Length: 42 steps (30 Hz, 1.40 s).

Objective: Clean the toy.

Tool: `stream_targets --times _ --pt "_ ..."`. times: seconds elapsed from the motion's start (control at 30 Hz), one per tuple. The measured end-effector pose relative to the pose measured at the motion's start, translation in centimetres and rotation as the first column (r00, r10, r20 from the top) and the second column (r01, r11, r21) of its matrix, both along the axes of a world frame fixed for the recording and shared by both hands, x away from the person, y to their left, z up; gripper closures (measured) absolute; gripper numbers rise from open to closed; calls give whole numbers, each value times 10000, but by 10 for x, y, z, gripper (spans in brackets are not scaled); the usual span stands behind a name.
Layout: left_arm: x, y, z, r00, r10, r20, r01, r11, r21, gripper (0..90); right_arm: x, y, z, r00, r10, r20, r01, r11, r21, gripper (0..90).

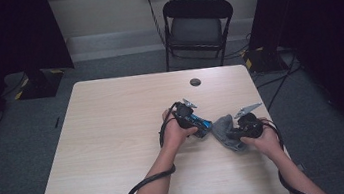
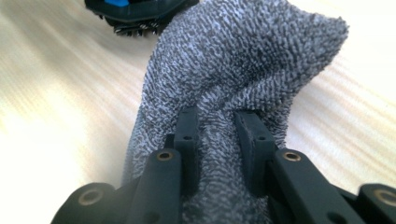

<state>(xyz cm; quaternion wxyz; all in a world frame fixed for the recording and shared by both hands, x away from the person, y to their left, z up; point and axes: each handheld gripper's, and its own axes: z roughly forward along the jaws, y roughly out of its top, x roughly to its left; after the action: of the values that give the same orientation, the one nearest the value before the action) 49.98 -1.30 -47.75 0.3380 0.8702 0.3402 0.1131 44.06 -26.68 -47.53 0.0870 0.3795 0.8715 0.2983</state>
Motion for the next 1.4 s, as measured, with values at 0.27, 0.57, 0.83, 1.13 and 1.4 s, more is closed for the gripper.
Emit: stream_targets --times 0.27,0.57,0.83,1.13,1.4 --pt "0 -1 1 10000 32 -61 -32 10000 70 3 -10 -2 0 9999 104 -36 -104 9999 12 723" --pt "0 4 5 9999 125 -73 -126 9998 -163 75 -19 -3 2 9997 230 -72 -230 9997 -56 724" --pt "-11 17 25 9998 64 198 -51 9979 -647 179 -25 -10 18 9999 -105 33 103 9987 494 727" --pt "-38 61 32 9996 219 197 -206 9979 -610 167 -23 16 57 9987 38 507 -79 9967 810 727" --pt "-63 108 32 9978 601 295 -575 9951 -799 186 -12 65 67 9977 374 561 -433 9931 1091 724"
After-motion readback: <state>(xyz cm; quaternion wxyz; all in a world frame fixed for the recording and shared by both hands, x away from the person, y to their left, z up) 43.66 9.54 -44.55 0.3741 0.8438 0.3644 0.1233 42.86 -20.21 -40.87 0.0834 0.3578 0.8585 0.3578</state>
